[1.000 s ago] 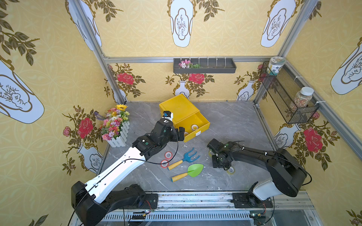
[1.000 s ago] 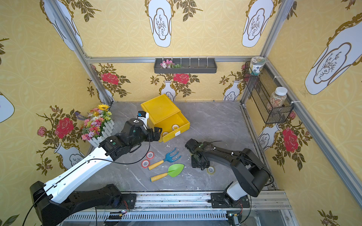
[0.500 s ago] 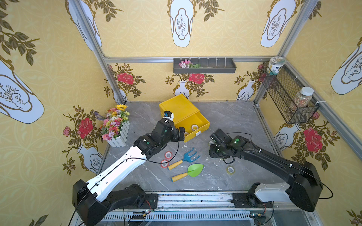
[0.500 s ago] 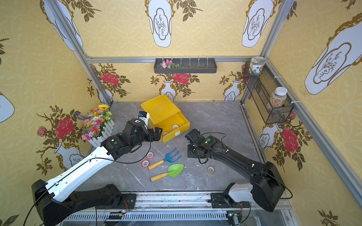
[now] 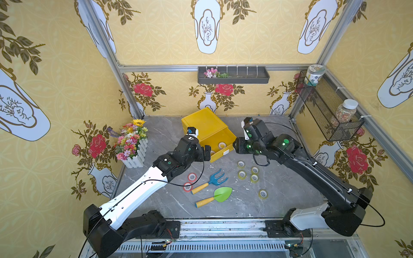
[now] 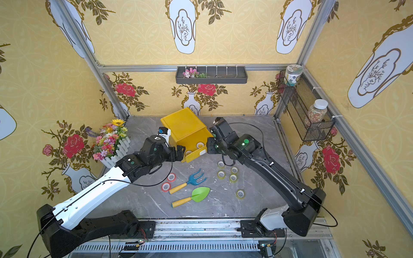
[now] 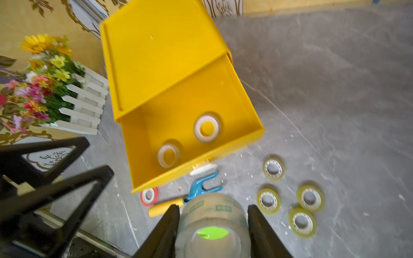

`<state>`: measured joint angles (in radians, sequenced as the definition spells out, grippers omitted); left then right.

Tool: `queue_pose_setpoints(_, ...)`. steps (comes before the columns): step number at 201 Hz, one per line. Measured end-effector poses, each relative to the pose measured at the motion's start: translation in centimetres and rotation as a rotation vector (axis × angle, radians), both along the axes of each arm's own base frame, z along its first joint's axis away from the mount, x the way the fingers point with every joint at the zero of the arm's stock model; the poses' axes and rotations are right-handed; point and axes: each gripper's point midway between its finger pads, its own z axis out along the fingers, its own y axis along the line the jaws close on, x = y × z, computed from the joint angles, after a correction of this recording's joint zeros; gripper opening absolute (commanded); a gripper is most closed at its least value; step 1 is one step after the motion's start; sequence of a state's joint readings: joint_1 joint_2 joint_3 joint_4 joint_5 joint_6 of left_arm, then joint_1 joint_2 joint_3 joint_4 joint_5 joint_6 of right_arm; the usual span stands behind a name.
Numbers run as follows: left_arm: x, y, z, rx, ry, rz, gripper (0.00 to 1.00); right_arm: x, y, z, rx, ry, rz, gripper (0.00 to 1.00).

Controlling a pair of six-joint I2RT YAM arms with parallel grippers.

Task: Place the transparent tape into the drawer according to color
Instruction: Place the tape in the drawer.

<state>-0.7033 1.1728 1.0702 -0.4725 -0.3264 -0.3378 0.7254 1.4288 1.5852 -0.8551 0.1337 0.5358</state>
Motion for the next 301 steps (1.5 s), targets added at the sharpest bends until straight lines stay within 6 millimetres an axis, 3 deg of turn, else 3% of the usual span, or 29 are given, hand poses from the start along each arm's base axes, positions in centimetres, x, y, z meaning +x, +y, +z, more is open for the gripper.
queue_pose_setpoints(28,0.2,0.1,-0.1,0.007,0.0,0.008,1.0,3.3,2.9,0.9,0.0,-0.043,0.032,0.46)
queue_pose_setpoints(61,0.2,0.1,-0.2,0.009,0.0,0.009,1.0,5.6,4.9,-1.8,-0.042,-0.007,0.057,0.47)
queue_pose_setpoints(108,0.2,0.1,-0.3,0.011,0.003,0.008,1.0,7.4,5.3,-5.2,-0.097,0.039,0.057,0.53)
queue_pose_setpoints(171,0.2,0.0,-0.5,0.015,0.007,0.008,1.0,8.5,5.2,-6.7,-0.114,0.061,0.041,0.65)
queue_pose_setpoints(212,0.3,0.1,-0.6,0.017,0.01,0.011,1.0,8.4,5.0,-5.8,-0.102,0.046,0.038,0.74)
queue_pose_setpoints(248,0.6,0.8,-0.1,0.007,0.0,0.03,1.0,7.3,4.0,-2.6,-0.048,-0.023,0.031,0.75)
queue_pose_setpoints(301,1.5,1.8,1.2,-0.041,-0.01,0.076,1.0,4.0,2.0,-1.9,0.015,-0.066,0.027,0.69)
